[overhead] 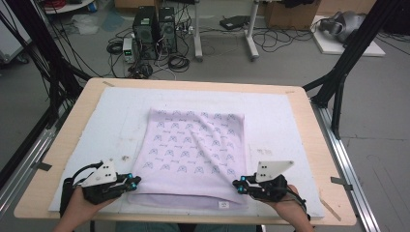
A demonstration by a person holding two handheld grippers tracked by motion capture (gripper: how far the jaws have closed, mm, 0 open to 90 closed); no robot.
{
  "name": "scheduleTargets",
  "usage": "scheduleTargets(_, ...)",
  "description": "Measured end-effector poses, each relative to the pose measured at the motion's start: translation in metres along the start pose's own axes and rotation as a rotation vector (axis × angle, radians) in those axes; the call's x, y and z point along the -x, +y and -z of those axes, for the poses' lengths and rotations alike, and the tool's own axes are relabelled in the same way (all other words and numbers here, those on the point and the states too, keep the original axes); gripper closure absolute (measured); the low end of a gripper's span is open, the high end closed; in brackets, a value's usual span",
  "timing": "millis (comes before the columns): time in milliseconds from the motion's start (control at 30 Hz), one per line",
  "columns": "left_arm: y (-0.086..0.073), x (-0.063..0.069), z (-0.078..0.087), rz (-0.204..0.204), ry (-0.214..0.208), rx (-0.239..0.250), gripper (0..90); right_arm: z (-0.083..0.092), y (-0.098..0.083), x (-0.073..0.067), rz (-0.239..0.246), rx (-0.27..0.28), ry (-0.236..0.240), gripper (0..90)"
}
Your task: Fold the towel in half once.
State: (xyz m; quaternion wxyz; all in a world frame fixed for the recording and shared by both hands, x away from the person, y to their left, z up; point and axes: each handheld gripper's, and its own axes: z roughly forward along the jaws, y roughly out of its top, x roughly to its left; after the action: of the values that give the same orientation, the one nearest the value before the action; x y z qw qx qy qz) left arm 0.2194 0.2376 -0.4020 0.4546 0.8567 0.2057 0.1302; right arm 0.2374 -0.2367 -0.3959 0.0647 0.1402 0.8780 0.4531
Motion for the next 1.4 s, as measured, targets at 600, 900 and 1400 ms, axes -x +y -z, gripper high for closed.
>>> scheduleTargets(600,-0.012,-0.021,-0.036,0.051,0.028,-0.046,60.9,-0.032,-0.012,0.026,-0.060,-0.067,-0.041,61.6)
scheduleTargets(900,-0.003,-0.047,-0.051,0.107,0.074,-0.017,58.4,-0.039,-0.002,0.054,-0.074,-0.077,-0.115,56.5)
scheduleTargets(1400,0.055,-0.143,-0.086,0.178,0.181,-0.014,63.2,-0.029,0.029,0.153,-0.144,-0.106,-0.248,54.8)
